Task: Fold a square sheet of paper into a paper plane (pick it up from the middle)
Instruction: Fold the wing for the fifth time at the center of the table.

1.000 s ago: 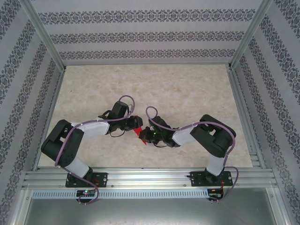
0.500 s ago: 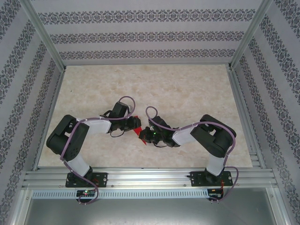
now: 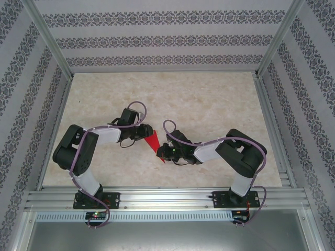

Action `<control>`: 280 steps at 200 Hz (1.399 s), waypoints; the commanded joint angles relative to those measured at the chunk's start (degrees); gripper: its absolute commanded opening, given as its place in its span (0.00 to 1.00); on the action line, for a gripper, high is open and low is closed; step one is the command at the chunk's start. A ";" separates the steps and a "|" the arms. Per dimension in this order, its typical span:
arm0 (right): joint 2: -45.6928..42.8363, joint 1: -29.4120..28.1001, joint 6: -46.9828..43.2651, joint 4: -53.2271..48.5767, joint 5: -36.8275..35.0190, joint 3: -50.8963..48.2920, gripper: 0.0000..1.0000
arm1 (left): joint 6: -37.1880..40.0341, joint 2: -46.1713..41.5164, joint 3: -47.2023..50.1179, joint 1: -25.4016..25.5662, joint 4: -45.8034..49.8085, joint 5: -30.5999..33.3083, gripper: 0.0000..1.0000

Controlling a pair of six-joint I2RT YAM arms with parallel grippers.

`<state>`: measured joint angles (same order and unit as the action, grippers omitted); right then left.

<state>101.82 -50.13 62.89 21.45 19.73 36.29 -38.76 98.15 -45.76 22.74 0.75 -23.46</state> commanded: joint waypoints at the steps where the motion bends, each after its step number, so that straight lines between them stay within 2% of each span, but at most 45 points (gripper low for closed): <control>1: 2.97 -0.94 -2.24 -15.93 1.07 -4.54 0.00 | 3.66 1.64 -2.29 -1.41 2.39 1.06 0.40; 54: 1.89 -0.76 -2.99 -15.94 2.11 -5.07 0.00 | 5.19 1.99 -5.34 -3.73 5.10 -0.18 0.40; 105: 2.77 -0.67 -2.35 -15.62 1.79 -2.66 0.00 | 4.73 -6.12 -8.39 -3.96 11.40 0.90 0.42; 142: 3.16 -0.61 -1.95 -15.17 1.22 -0.23 0.00 | 0.32 -15.44 -2.72 -3.18 9.37 -2.82 0.41; 168: 4.12 -0.58 0.04 -11.47 1.36 0.01 0.00 | -3.53 -19.53 3.48 0.09 4.75 -4.55 0.36; 220: 4.97 -0.67 2.31 -8.40 0.28 0.12 0.00 | -6.50 -15.09 8.02 7.50 -0.80 -3.57 0.24; 280: 4.13 -0.58 3.07 -8.28 -0.63 -1.23 0.00 | -7.20 -9.13 9.05 7.87 -5.69 -3.93 0.24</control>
<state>102.91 -50.13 65.12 20.88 23.03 37.85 -45.32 88.01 -37.12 30.15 -0.19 -26.72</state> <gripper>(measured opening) 0.051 0.236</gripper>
